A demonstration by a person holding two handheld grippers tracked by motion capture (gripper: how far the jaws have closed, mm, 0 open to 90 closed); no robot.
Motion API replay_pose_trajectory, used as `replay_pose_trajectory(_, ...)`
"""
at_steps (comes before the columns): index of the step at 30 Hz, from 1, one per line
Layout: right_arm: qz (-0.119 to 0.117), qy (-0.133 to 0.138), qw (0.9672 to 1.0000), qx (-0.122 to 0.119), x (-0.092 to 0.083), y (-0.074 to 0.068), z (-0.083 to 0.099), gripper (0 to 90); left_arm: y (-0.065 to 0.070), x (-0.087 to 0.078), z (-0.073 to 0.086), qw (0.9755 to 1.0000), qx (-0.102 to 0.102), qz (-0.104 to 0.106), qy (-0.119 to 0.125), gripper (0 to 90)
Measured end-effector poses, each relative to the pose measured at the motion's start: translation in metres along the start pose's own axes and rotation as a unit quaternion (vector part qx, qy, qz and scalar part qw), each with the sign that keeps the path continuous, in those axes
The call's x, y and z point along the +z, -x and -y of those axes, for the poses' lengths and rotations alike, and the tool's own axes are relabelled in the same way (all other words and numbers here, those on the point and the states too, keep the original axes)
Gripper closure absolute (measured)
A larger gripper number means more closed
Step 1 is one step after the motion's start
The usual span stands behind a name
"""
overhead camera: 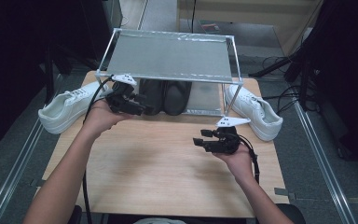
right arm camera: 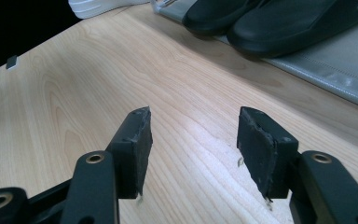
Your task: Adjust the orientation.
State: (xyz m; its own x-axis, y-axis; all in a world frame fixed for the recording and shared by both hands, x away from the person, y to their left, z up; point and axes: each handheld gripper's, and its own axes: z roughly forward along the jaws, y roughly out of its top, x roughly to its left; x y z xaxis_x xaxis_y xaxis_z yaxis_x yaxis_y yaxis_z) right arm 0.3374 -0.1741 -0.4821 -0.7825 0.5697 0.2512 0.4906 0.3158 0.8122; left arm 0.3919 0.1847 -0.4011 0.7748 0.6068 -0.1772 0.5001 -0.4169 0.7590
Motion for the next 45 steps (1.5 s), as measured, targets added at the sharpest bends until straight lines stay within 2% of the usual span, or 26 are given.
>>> replay_pose_trajectory(3,0.0,0.001,1.0,0.0,-0.003,0.0,0.003,46.0,0.0,-0.002,0.011,0.9999,-0.003,-0.011,0.003,35.9)
replay_pose_trajectory(5,0.002,0.002,1.0,0.0,-0.004,0.001,0.003,45.8,-0.002,-0.004,0.019,0.9998,-0.018,-0.005,0.005,36.7)
replay_pose_trajectory(9,0.008,0.012,0.9999,0.007,-0.007,0.006,0.002,45.6,-0.002,-0.006,0.035,0.9997,-0.021,-0.007,0.0,36.7)
replay_pose_trajectory(11,0.011,0.015,0.9998,0.009,-0.007,0.008,0.002,45.6,-0.004,-0.006,0.04,0.9996,-0.025,-0.004,-0.012,36.5)
replay_pose_trajectory(18,0.016,0.009,0.9998,0.005,-0.003,0.01,0.003,45.6,-0.006,-0.017,0.058,0.9994,-0.034,-0.001,0.005,35.9)
replay_pose_trajectory(25,0.013,0.002,0.9999,0.004,0.004,0.009,0.003,45.7,-0.012,-0.025,0.068,0.999,-0.041,-0.011,0.011,35.8)
replay_pose_trajectory(29,0.01,0.0,0.9999,0.004,0.006,0.007,0.004,45.7,-0.016,-0.031,0.073,0.9989,-0.036,-0.028,0.008,35.9)
replay_pose_trajectory(33,0.008,-0.004,1.0,0.003,0.008,0.007,0.004,45.6,-0.023,-0.039,0.082,0.9984,-0.05,-0.028,0.003,35.9)
replay_pose_trajectory(40,0.007,-0.004,1.0,0.005,0.009,0.007,0.003,45.6,-0.039,-0.057,0.097,0.9957,-0.074,-0.052,0.017,35.9)
replay_pose_trajectory(45,0.006,-0.007,0.9999,0.006,0.01,0.007,0.003,45.6,-0.048,-0.068,0.105,0.9938,-0.086,-0.068,0.019,35.9)
